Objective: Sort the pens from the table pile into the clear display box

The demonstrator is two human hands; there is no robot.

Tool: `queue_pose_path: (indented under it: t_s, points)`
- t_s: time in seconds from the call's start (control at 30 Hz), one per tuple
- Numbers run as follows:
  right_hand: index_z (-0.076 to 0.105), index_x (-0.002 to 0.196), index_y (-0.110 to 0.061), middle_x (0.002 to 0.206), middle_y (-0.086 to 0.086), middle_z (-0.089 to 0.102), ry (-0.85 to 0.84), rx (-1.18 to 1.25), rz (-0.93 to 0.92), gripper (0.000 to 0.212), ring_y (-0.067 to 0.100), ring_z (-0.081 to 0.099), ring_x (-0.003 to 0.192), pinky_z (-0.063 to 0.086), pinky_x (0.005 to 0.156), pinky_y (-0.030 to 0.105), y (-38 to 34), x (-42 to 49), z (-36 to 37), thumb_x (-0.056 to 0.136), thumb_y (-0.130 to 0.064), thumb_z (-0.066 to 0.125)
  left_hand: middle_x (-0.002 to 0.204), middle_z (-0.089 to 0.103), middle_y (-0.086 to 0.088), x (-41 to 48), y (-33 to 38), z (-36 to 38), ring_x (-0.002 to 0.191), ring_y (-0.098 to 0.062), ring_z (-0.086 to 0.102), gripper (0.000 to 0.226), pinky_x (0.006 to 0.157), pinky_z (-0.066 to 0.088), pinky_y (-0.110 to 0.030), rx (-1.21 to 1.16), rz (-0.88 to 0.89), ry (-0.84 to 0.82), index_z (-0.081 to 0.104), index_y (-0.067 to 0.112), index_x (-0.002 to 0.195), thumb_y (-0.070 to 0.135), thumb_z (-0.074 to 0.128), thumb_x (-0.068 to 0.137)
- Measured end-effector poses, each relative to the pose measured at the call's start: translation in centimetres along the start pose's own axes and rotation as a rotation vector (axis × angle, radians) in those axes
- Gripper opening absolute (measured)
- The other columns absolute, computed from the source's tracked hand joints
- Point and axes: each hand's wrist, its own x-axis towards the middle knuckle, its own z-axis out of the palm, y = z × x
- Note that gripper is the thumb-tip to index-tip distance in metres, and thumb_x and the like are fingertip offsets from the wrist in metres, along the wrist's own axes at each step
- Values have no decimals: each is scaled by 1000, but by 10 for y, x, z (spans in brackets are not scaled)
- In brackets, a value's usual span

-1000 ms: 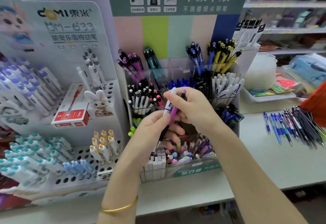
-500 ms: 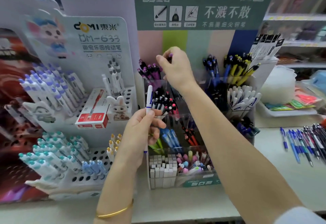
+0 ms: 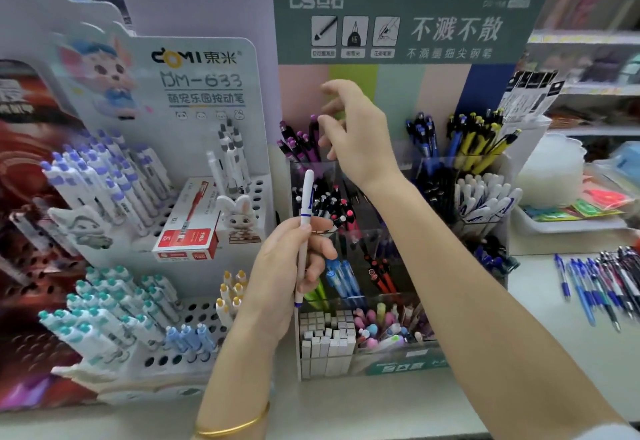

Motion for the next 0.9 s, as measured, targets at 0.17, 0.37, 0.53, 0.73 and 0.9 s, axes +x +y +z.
queue_pose_path:
  t_s: [0.17,0.37,0.53,0.73,0.9]
  points:
    - [60,105,-5,93,11,58,78,59,24,23,13,62,59,51,47,20,-1,-21,-17,93,6,44,62,58,-4,2,1,7,42,-9,37,28,35,26,-18,-5,10,-60,58,4,101,12,31,102]
    - [61,99,-6,80,2,60,64,257,263,13,10,62,56,53,48,25,7,-69,-41,94,-1,50,62,55,-2,5,-9,25,46,-11,35,27,41,24,-21,121,12,-148,58,7,102,12,31,103]
    - [68,94,-8,70,0,64,-20,324,386,7,6,55,53,43,47,17,18,-121,-73,88,-12,66,58,45,-1,7,-28,43,48,-13,28,23,47,22,-25,274,-40,-278,62,8,102,10,40,99]
    - [63,94,-21,76,-3,63,428,212,425,11,8,60,64,49,50,24,44,-142,-126,94,-11,57,59,54,4,9,-60,73,47,-10,38,19,43,32,-17,349,-184,-298,63,15,106,7,50,95]
    - [60,103,-20,89,-2,61,601,-137,289,11,14,61,74,52,64,25,64,-149,-152,93,-18,55,73,66,0,15,-74,83,51,-9,47,29,46,37,-23,356,-222,-160,60,21,110,4,53,88]
